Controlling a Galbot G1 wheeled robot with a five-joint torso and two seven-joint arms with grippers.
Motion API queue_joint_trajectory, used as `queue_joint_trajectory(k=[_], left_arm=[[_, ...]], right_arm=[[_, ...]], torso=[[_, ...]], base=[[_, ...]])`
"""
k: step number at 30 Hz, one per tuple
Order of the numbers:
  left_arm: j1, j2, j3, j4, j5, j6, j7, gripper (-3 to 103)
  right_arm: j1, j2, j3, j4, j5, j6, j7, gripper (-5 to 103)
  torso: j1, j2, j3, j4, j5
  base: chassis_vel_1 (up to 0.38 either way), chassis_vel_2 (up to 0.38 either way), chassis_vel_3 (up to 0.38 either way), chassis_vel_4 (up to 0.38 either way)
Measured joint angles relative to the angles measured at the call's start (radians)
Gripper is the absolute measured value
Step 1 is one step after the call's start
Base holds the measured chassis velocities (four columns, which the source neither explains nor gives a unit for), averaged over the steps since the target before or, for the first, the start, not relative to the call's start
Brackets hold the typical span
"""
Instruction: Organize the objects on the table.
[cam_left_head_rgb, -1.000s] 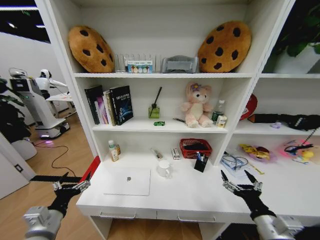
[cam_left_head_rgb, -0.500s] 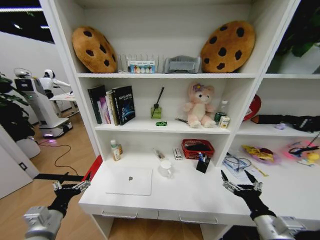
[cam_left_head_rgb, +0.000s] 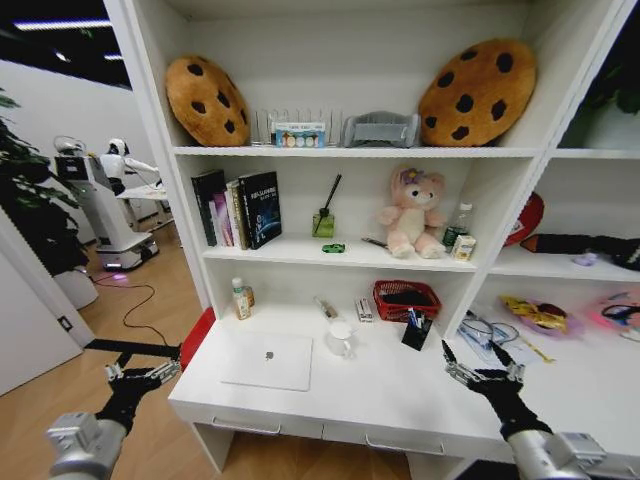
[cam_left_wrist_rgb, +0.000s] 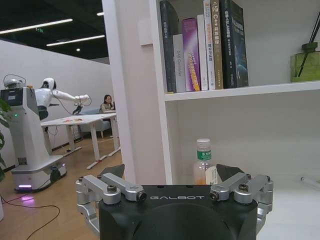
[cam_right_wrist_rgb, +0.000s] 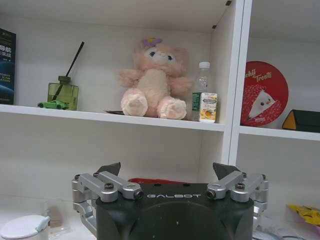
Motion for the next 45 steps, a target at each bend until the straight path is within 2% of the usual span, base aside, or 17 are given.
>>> queue_joint_trajectory(k=[11,18,31,37,45], left_arm=[[0.0,0.0,0.0,0.0,0.0,0.0,0.0,100],[0.0,0.0,0.0,0.0,0.0,0.0,0.0,100],[0.0,0.0,0.0,0.0,0.0,0.0,0.0,100],[0.0,0.0,0.0,0.0,0.0,0.0,0.0,100],[0.0,0.0,0.0,0.0,0.0,0.0,0.0,100]], right_arm=[[0.0,0.0,0.0,0.0,0.0,0.0,0.0,100],[0.0,0.0,0.0,0.0,0.0,0.0,0.0,100],[0.0,0.0,0.0,0.0,0.0,0.0,0.0,100],[0.0,0.0,0.0,0.0,0.0,0.0,0.0,100],[0.0,0.0,0.0,0.0,0.0,0.0,0.0,100]], torso=[[0.0,-0.001,0.0,-0.0005,0.0001],[0.0,-0.001,0.0,0.0004,0.0001],[-0.001,-0.001,-0.001,0.0,-0.0007],[-0.001,-0.001,-0.001,0.0,0.0006],[-0.001,-0.001,0.0,0.0,0.0001]], base=[[-0.057,-0.063,-0.062,-0.059],[-0.004,-0.005,-0.016,-0.009],[0.096,0.091,-0.109,-0.092],[0.022,0.026,-0.016,-0.024],[-0.021,-0.023,0.021,0.017]])
